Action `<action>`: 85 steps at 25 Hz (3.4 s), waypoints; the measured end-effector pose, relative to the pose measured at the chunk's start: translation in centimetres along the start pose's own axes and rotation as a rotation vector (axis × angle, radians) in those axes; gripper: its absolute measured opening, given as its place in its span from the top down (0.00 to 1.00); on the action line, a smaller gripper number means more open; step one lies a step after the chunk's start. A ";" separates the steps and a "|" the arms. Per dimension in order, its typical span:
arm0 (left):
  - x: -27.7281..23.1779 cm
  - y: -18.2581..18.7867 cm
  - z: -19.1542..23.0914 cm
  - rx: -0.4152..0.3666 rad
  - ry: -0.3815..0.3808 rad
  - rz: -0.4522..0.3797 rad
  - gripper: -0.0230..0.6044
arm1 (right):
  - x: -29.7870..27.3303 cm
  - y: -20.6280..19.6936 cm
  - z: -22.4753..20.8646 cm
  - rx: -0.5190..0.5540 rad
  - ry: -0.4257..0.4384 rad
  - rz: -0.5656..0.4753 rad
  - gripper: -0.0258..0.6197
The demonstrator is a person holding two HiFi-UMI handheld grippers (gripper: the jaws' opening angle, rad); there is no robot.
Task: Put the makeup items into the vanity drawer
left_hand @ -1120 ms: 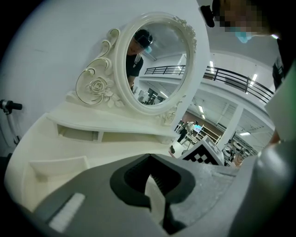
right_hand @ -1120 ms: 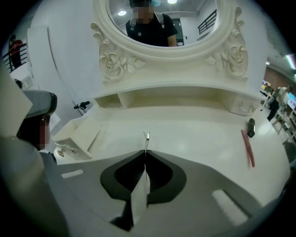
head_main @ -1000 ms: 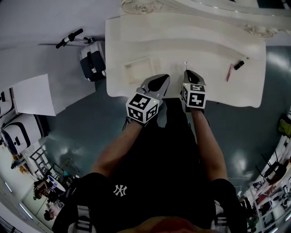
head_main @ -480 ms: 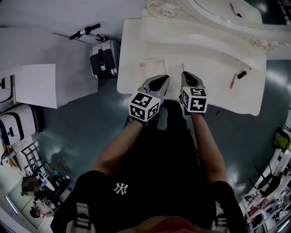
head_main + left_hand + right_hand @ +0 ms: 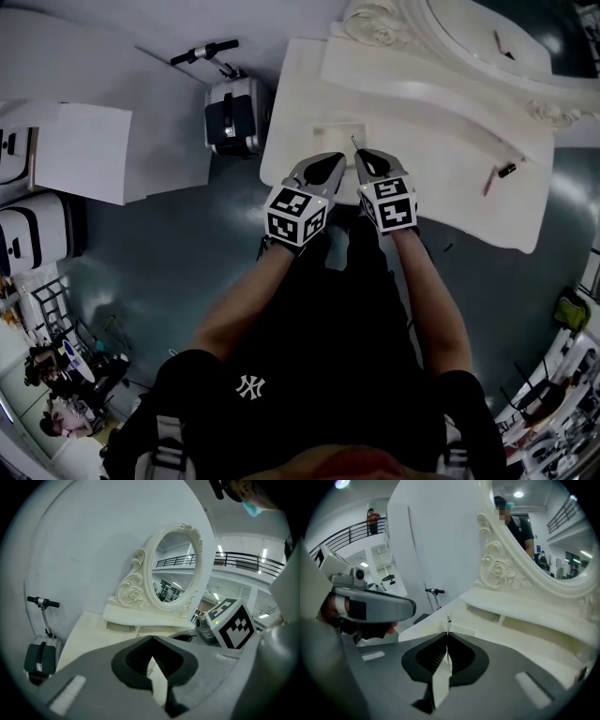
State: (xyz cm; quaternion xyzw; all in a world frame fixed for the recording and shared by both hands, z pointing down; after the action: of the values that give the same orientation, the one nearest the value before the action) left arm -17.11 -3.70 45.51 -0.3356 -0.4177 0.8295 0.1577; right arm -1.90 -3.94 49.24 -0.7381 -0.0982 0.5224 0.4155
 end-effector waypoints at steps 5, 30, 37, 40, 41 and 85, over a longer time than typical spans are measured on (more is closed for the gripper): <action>1.2 -0.2 0.9 0.010 0.021 -0.011 0.96 | -1.8 1.1 1.8 0.163 0.053 0.056 0.91; 1.2 -0.5 4.0 0.066 0.077 -0.017 0.96 | -6.6 1.1 2.4 0.445 0.141 0.235 0.85; 0.6 0.1 3.5 0.044 0.047 -0.007 0.96 | -4.5 2.0 2.1 0.314 0.079 0.140 0.92; 0.4 0.5 3.0 0.029 0.025 -0.002 0.96 | -3.4 2.2 1.9 0.238 0.057 0.089 0.92; 0.3 0.6 2.9 0.023 0.015 -0.001 0.96 | -3.0 2.3 1.8 0.208 0.046 0.073 0.92; -15.4 2.1 -18.6 -0.194 -0.491 0.182 0.96 | 19.2 -8.4 -12.6 -0.393 -0.504 -0.191 0.92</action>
State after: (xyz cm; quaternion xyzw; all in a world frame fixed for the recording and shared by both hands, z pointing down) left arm 6.91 -2.34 42.43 -0.1742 -0.4889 0.8529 -0.0564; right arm 19.60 6.14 43.37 -0.6391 -0.3657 0.6182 0.2749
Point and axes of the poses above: the fingertips, and each gripper's own axes: x backward along the fingers, z to its left, y out of its top, the point moved 10 cm from there along x, backward along the fingers, and after that the axes turned 3 degrees about x, right-handed, at the moved point
